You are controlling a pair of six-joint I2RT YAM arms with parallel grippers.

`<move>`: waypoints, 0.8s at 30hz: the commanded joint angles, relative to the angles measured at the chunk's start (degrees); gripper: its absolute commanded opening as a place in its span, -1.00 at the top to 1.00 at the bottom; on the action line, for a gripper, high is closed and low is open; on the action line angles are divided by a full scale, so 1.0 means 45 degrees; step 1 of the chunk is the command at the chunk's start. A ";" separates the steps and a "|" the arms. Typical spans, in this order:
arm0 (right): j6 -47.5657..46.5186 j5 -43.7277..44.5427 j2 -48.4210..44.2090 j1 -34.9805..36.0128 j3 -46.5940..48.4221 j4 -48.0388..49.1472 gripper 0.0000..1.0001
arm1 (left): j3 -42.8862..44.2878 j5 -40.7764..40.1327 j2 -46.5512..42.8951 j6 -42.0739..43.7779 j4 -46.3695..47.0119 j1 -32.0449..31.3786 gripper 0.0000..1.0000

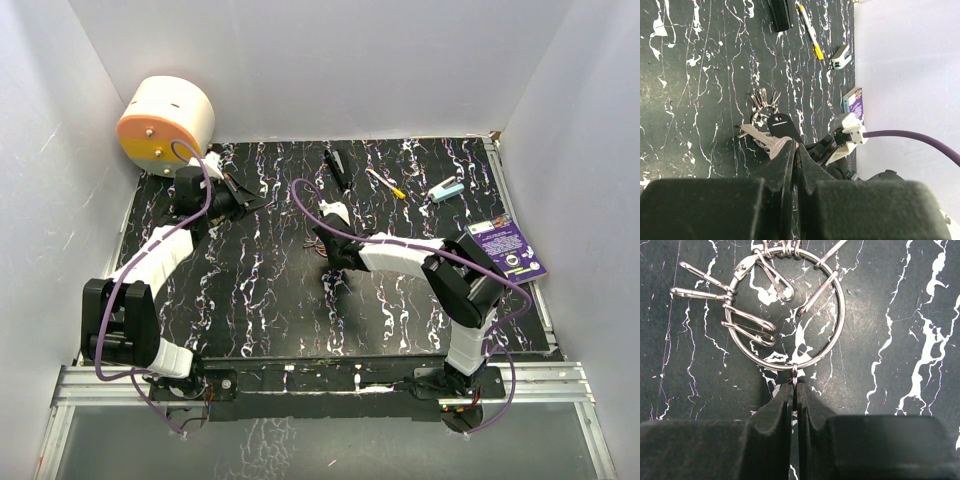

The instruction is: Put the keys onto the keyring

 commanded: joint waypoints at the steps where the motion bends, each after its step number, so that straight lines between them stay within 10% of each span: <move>1: 0.0251 0.0402 -0.0273 0.0027 -0.0314 0.0336 0.85 | -0.0074 0.0163 -0.0480 0.0060 0.0373 0.0149 1.00; 13: 0.1510 -0.0340 -0.5958 0.0503 0.0211 -0.5108 0.85 | -0.0094 0.0078 -0.0863 0.0030 0.0278 0.0381 1.00; 24: 0.0005 -0.2013 -0.1534 0.0640 0.4072 -0.7551 0.84 | -0.0187 -0.0013 -0.0950 0.0028 0.0176 0.0622 1.00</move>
